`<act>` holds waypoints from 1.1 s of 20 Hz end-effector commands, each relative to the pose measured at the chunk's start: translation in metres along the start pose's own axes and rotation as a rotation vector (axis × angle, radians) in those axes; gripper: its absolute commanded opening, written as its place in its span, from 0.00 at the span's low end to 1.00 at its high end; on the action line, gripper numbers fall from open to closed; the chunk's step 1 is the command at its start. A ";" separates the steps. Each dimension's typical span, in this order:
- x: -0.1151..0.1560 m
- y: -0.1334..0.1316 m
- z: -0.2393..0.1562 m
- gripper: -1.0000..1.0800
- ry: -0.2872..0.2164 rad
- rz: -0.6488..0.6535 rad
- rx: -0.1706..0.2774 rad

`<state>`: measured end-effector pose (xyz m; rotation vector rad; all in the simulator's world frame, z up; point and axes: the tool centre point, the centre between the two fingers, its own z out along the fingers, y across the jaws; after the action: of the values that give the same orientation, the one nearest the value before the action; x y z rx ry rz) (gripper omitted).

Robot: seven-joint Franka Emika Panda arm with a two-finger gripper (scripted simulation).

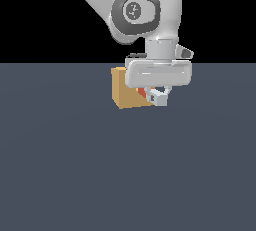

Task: Insert the peg into the horizontal hole in a box.

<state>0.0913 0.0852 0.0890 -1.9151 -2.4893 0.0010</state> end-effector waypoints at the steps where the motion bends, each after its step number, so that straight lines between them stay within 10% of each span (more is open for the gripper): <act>1: 0.014 0.006 -0.004 0.00 -0.001 -0.022 -0.001; 22: 0.042 0.009 -0.005 0.00 0.000 -0.042 0.000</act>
<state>0.0909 0.1197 0.0926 -1.8656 -2.5257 0.0048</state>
